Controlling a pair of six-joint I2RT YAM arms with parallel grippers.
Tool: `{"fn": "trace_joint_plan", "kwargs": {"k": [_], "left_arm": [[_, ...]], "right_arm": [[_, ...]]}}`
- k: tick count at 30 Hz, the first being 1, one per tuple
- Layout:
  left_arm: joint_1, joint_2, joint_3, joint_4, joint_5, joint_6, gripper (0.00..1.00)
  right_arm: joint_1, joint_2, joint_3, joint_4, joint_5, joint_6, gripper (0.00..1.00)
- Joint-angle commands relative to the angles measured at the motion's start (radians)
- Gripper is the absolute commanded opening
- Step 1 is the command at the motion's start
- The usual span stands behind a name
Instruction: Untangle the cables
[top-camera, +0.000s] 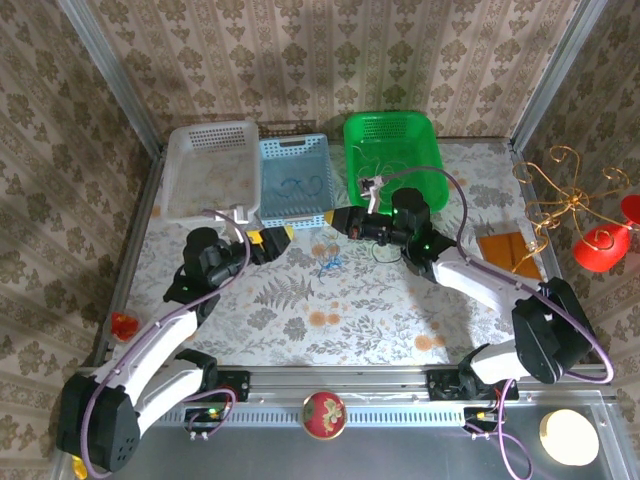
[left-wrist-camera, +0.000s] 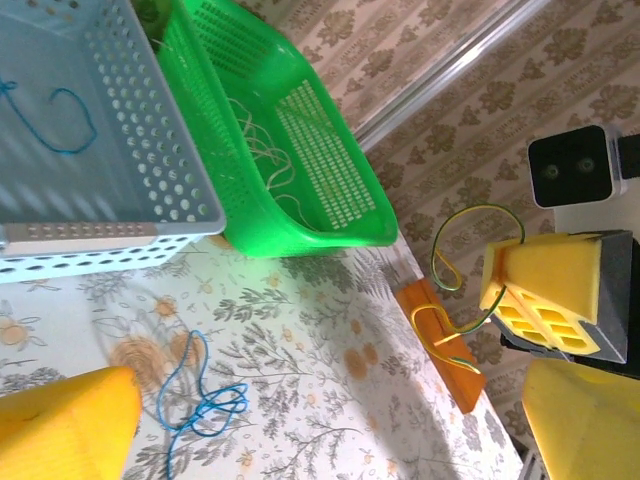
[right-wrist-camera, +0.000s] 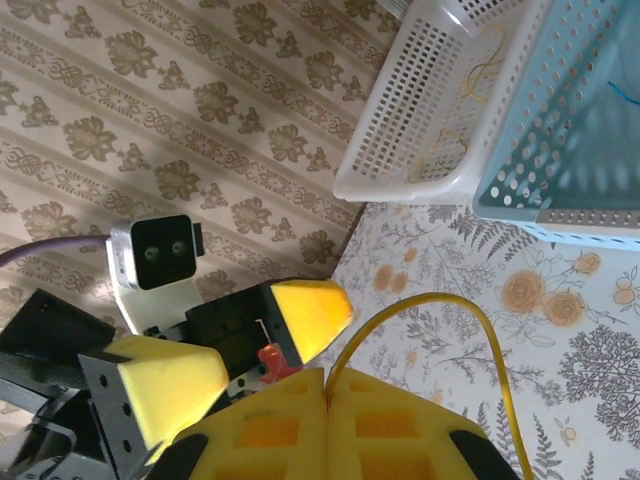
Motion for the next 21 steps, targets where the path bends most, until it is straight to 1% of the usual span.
{"fn": "trace_joint_plan", "kwargs": {"k": [1,2,3,9,13,17,21], "left_arm": [[-0.037,0.014,-0.013,0.1,0.015,0.005,0.95],[-0.04,0.022,-0.015,0.117,0.013,0.002,0.93],[-0.074,0.03,-0.017,0.137,0.012,-0.001,0.91],[-0.161,0.102,0.004,0.228,-0.008,-0.007,0.8],[-0.208,0.166,0.03,0.273,-0.014,-0.007,0.74],[-0.238,0.217,0.046,0.324,-0.024,-0.013,0.69],[-0.259,0.256,0.056,0.371,-0.03,-0.02,0.68]], "right_arm": [[0.002,-0.053,-0.018,0.04,0.034,0.043,0.0],[0.003,-0.058,-0.023,0.034,0.053,0.049,0.0],[0.006,-0.062,-0.025,0.023,0.069,0.057,0.0],[0.026,-0.065,-0.03,-0.007,0.152,0.092,0.0],[0.036,-0.051,-0.026,-0.006,0.172,0.11,0.0],[0.043,-0.039,-0.02,0.002,0.178,0.121,0.0],[0.049,-0.031,-0.018,0.003,0.182,0.124,0.0]]}}
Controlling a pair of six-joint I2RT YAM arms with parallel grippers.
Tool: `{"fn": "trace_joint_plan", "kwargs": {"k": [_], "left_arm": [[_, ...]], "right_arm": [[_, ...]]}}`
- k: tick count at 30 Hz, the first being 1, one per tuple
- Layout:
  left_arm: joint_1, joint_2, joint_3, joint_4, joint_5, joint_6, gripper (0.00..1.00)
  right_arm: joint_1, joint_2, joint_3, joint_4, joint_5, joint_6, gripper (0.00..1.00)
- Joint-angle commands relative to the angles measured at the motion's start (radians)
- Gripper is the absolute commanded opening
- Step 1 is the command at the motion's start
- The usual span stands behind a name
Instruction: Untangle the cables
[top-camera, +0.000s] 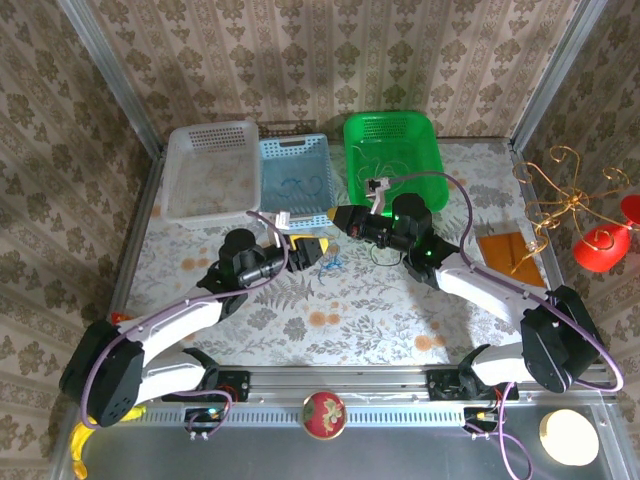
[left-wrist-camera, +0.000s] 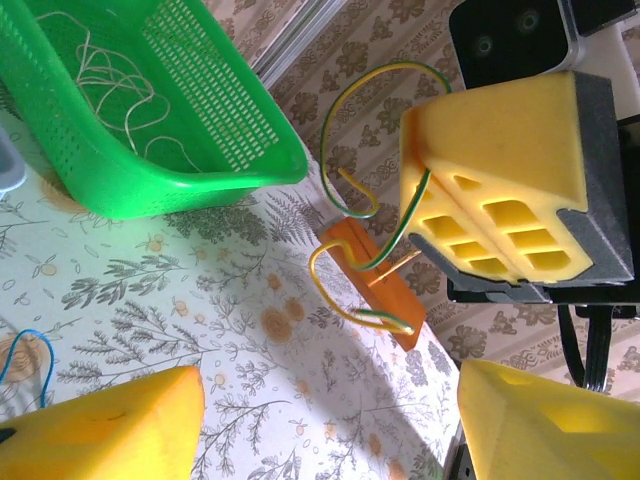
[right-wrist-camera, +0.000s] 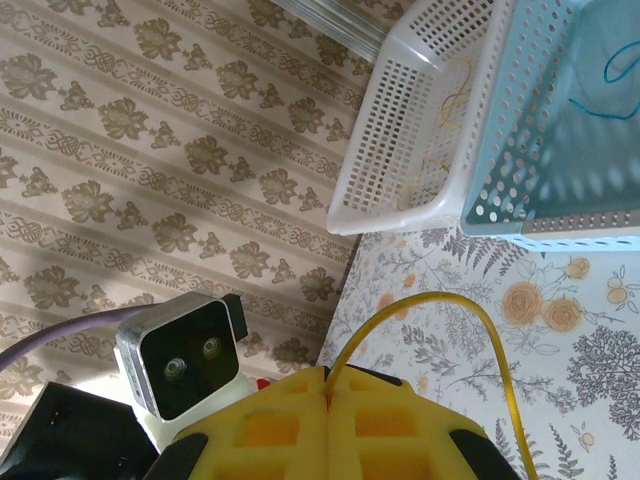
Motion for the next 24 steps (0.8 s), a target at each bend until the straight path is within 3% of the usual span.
{"fn": "trace_joint_plan", "kwargs": {"k": [1,8,18,24], "left_arm": [[-0.014,0.017,0.041,0.096,-0.013,-0.014,0.68],[-0.019,0.035,0.06,0.102,-0.026,-0.004,0.68],[-0.021,0.066,0.065,0.127,-0.026,-0.01,0.51],[-0.019,0.074,0.063,0.131,-0.023,-0.011,0.48]], "right_arm": [[0.01,0.012,0.003,0.009,0.031,0.017,0.0],[0.017,0.013,0.001,0.019,0.032,0.021,0.0],[0.022,0.007,0.003,0.019,0.034,0.02,0.0],[0.022,0.008,0.004,0.02,0.036,0.018,0.0]]}}
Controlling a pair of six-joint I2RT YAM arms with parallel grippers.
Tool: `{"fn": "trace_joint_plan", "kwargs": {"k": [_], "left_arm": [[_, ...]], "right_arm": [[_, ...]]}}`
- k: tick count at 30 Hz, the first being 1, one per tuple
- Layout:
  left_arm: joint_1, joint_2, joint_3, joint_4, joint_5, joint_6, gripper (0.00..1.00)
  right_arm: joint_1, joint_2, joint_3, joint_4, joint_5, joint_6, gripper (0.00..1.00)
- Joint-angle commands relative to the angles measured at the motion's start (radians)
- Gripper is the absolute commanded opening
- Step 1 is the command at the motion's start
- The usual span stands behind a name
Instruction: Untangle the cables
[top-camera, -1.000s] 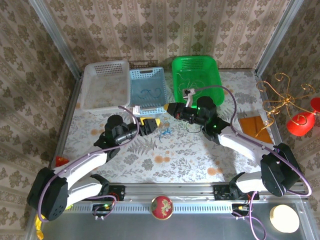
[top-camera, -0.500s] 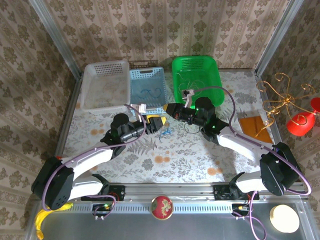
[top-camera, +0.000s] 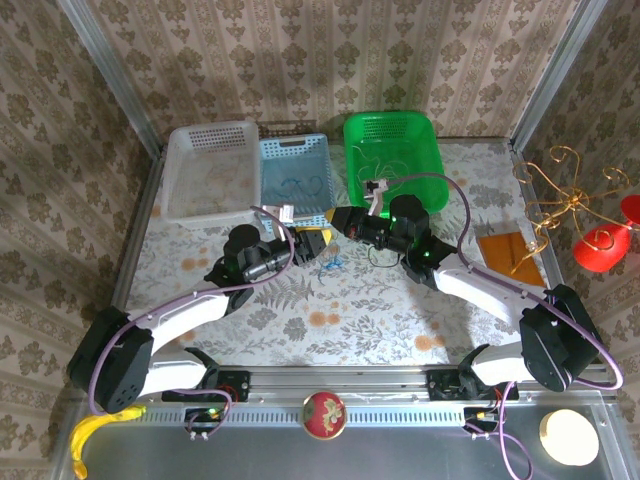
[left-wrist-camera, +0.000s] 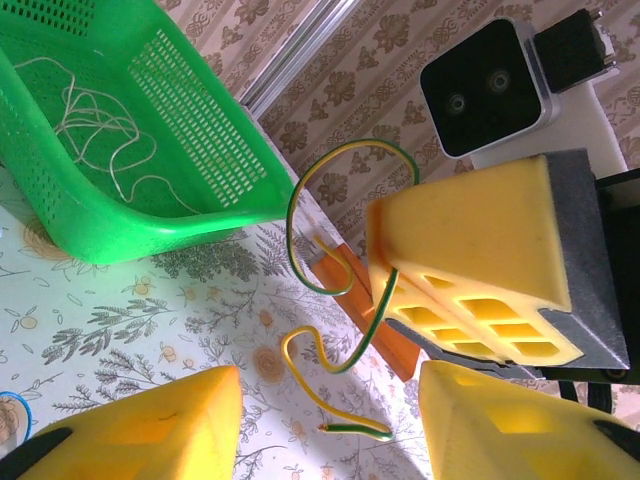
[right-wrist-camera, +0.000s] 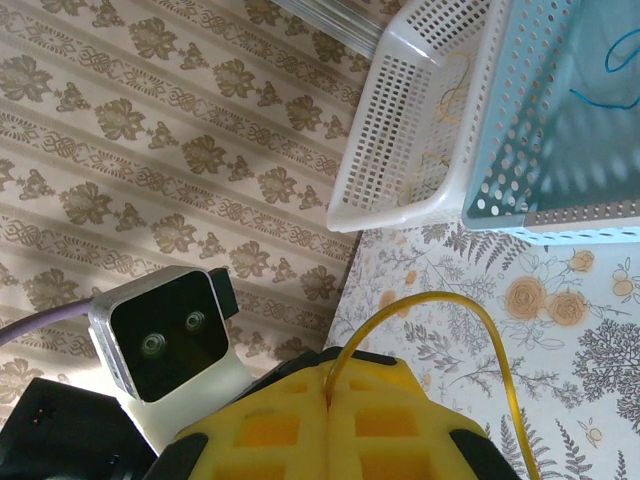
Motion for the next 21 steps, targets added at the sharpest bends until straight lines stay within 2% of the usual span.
{"fn": "trace_joint_plan", "kwargs": {"k": [1,5,12,16,21], "left_arm": [[-0.007,0.006,0.025,0.043,0.005,-0.006,0.46],[-0.007,0.01,0.023,0.044,0.004,-0.005,0.32],[-0.007,0.01,0.02,0.048,0.007,-0.011,0.01],[-0.005,-0.02,0.017,0.032,0.005,-0.01,0.0],[0.023,-0.133,0.029,-0.044,-0.015,0.01,0.0]], "right_arm": [[0.006,0.003,0.004,0.017,0.017,0.002,0.0],[0.006,0.002,0.006,0.017,0.018,0.001,0.0],[0.003,0.001,0.009,0.004,0.036,-0.008,0.0],[-0.023,-0.009,-0.002,-0.009,0.055,-0.014,0.0],[-0.071,-0.023,-0.038,-0.053,0.072,-0.043,0.0]]}}
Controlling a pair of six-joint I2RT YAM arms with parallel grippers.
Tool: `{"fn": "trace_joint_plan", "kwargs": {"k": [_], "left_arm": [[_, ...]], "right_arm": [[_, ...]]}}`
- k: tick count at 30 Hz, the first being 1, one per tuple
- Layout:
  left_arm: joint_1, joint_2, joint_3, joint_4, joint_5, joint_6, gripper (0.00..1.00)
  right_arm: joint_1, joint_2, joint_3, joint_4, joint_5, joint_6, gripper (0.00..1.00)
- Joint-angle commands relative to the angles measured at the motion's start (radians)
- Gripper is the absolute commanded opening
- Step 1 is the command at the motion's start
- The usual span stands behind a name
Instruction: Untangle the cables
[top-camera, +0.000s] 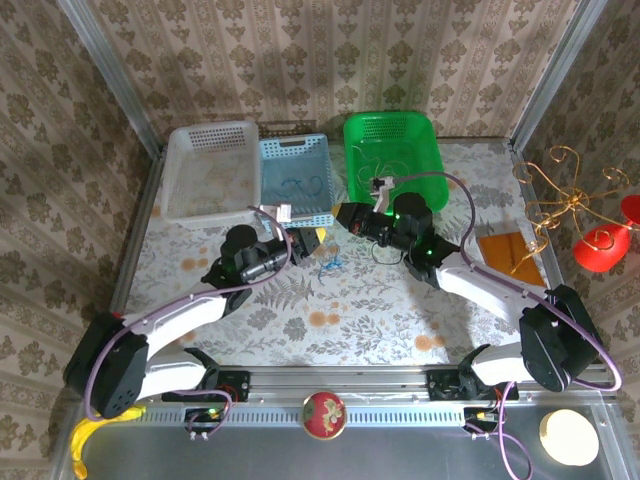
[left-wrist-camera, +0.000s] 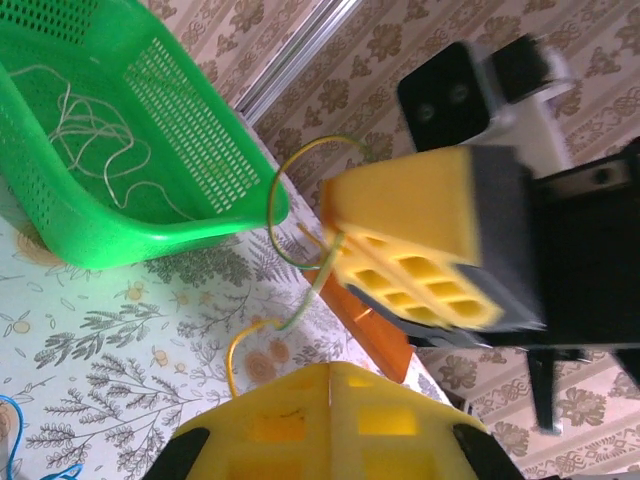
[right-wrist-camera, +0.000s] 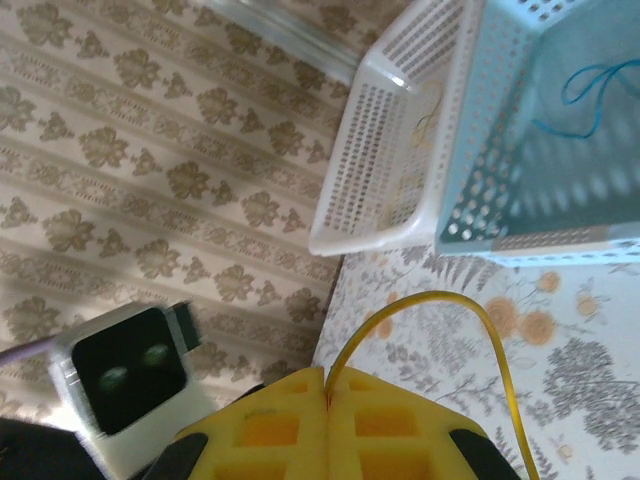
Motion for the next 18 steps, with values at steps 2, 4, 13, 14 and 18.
{"fn": "trace_joint_plan", "kwargs": {"k": [2,4,13,14,18], "left_arm": [[0.037,-0.128,0.048,-0.058,-0.019,0.036,0.0],[0.055,-0.169,0.078,-0.102,-0.019,0.05,0.0],[0.076,-0.177,0.2,-0.173,0.012,0.087,0.0],[0.076,-0.171,0.206,-0.173,0.011,0.087,0.0],[0.079,-0.157,0.228,-0.186,0.012,0.093,0.0]], "right_arm": [[-0.03,-0.017,-0.051,-0.046,0.038,-0.039,0.0],[-0.032,-0.006,-0.07,-0.04,0.036,-0.039,0.0],[-0.01,0.027,-0.105,0.04,-0.038,-0.003,0.0],[-0.008,0.027,-0.1,0.039,-0.047,-0.004,0.0],[-0.004,0.027,-0.09,0.021,-0.078,-0.016,0.15]]}}
